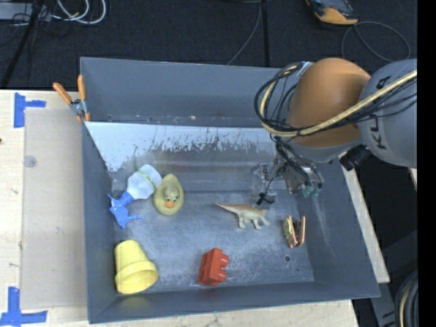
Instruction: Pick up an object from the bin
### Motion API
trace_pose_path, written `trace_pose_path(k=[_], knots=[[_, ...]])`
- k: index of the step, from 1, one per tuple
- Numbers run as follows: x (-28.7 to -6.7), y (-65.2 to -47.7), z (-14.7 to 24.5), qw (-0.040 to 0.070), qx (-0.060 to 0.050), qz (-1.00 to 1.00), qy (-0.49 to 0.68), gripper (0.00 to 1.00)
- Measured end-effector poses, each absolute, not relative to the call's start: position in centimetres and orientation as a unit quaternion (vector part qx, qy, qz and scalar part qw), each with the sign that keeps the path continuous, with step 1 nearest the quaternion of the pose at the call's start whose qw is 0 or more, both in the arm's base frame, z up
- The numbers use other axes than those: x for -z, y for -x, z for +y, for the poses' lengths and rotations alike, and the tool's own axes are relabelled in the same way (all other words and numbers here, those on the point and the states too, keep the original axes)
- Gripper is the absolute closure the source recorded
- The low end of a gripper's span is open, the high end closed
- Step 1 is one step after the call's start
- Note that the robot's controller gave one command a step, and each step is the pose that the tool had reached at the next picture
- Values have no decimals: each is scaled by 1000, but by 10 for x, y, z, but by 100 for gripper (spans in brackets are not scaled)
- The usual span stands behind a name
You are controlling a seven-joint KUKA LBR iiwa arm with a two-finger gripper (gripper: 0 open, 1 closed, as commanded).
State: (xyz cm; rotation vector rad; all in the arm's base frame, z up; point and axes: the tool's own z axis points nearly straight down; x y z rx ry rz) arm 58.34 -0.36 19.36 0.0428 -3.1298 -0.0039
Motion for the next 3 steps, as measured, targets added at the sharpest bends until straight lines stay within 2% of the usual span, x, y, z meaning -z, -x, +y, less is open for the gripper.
trace_pose_path(k=[1, 2, 3], knots=[[-217, -597, -2, -3, 1, -1000, -11, 100], [-216, -590, -4, 1, 1, -1000, -14, 100], [-168, -575, 3, -3, 1, -999, -42, 100]])
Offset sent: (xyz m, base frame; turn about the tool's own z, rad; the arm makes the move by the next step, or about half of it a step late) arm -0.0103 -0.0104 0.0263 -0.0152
